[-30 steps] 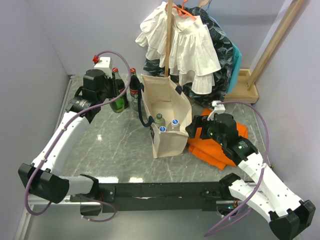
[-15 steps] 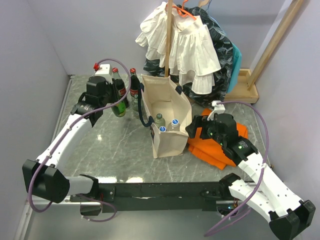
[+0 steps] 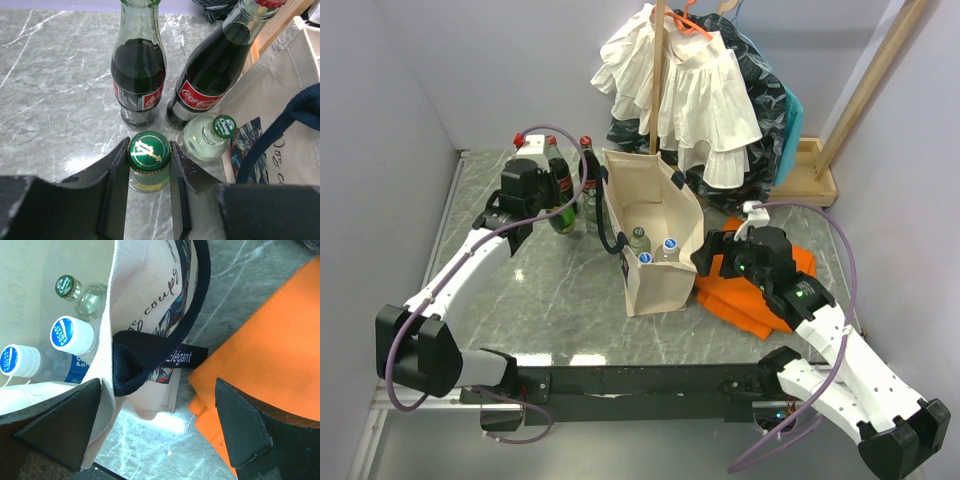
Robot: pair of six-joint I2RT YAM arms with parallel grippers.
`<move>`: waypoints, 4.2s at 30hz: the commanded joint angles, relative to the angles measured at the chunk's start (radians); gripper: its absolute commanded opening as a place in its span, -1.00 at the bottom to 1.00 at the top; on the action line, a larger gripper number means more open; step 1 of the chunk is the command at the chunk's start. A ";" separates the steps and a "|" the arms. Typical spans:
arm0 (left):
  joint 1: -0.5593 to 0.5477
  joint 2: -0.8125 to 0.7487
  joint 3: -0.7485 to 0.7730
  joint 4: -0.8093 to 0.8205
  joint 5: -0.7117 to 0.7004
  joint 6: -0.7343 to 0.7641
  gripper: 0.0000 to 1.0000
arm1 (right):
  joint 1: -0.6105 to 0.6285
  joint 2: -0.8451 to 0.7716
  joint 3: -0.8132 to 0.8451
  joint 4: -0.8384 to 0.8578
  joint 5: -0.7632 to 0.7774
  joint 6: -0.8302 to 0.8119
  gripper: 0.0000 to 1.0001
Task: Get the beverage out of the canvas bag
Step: Place the drink at the center of the board, then take out the drink from the canvas bag.
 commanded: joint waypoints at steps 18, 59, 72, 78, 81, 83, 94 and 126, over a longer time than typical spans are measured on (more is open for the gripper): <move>0.004 0.043 -0.035 0.353 -0.011 -0.025 -0.98 | 0.008 0.000 -0.007 -0.047 0.038 -0.032 1.00; -0.076 0.181 -0.055 0.468 -0.139 0.012 -0.77 | 0.006 0.007 -0.006 -0.047 0.035 -0.035 1.00; -0.076 0.180 -0.043 0.433 -0.151 0.001 -0.46 | 0.008 0.004 -0.006 -0.046 0.035 -0.034 1.00; -0.078 0.167 -0.050 0.419 -0.156 -0.013 -0.22 | 0.008 0.004 -0.007 -0.046 0.034 -0.032 1.00; -0.078 0.170 -0.041 0.405 -0.150 -0.009 -0.01 | 0.006 0.000 -0.007 -0.046 0.035 -0.032 1.00; -0.078 0.177 -0.040 0.393 -0.151 -0.016 0.04 | 0.008 0.000 -0.007 -0.046 0.035 -0.032 1.00; -0.079 0.140 -0.044 0.362 -0.166 -0.031 0.35 | 0.008 -0.003 -0.007 -0.046 0.037 -0.032 1.00; -0.093 -0.141 0.118 0.152 0.102 -0.025 0.53 | 0.216 0.026 0.072 -0.216 0.204 -0.007 1.00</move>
